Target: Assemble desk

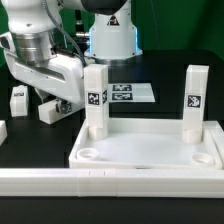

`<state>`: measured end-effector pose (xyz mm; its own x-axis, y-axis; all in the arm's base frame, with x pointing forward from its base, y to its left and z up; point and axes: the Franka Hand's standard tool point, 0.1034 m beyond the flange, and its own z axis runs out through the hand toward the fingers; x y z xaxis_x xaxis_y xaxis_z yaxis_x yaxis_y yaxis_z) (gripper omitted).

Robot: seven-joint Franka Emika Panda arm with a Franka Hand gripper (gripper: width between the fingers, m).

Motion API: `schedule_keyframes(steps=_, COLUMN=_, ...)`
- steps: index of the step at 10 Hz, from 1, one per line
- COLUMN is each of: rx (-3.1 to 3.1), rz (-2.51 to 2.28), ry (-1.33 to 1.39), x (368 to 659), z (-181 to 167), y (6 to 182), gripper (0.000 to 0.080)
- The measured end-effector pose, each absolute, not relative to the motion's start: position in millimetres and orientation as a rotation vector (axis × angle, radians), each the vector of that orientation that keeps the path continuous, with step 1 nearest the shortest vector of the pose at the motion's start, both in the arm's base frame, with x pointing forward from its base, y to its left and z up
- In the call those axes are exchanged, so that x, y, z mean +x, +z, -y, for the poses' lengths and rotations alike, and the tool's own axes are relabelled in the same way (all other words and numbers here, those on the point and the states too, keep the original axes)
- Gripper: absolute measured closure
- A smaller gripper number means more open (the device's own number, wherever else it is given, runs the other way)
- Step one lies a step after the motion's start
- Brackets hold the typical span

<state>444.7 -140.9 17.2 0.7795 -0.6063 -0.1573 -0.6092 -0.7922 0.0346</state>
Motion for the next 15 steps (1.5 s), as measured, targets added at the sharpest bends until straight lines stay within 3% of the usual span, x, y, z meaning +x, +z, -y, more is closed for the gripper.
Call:
schedule_keyframes(steps=7, rx=-3.086, rz=0.057, ry=0.203, x=438.3, z=151.7, y=15.4, gripper=0.0509)
schedule_keyframes(steps=14, rx=-3.095, rz=-0.047, ry=0.207, x=432.3, z=155.3, y=14.8, gripper=0.0509)
schedule_keyframes(steps=15, rx=-3.095, rz=-0.047, ry=0.209, x=432.0, z=155.4, y=14.3, gripper=0.0405)
